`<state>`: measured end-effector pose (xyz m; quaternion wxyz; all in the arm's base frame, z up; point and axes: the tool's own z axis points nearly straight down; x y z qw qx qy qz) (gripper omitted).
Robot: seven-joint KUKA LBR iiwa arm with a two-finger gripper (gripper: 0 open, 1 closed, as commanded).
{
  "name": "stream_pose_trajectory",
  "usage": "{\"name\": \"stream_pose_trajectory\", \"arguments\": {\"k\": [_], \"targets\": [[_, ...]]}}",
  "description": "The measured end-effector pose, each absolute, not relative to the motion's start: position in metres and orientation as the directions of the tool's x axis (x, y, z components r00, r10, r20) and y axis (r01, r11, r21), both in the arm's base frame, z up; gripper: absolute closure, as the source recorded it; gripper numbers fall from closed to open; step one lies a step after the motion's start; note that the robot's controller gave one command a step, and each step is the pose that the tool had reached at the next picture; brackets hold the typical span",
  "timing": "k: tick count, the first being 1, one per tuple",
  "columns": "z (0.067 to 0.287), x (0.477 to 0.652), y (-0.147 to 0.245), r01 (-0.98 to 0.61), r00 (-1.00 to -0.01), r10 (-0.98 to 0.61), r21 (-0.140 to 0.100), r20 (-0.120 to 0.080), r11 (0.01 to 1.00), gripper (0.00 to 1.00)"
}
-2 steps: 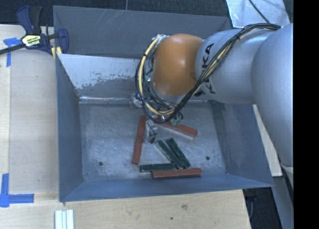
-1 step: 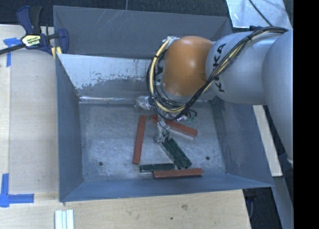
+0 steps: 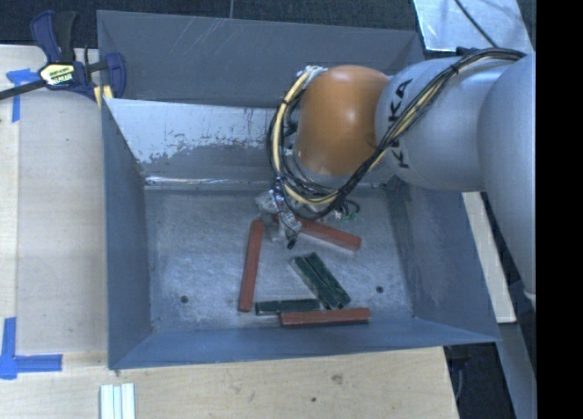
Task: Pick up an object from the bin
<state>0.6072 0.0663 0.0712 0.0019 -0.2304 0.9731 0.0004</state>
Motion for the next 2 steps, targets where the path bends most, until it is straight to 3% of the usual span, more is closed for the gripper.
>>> {"name": "stream_pose_trajectory", "arguments": {"k": [1, 2], "targets": [[0.071, 0.607, 0.066, -0.448, -0.894, -0.448, 0.0, -0.002, 0.894, 0.0], [0.07, 0.586, 0.086, -0.734, -0.679, -0.734, 0.0, -0.002, 0.679, 0.0]]}}
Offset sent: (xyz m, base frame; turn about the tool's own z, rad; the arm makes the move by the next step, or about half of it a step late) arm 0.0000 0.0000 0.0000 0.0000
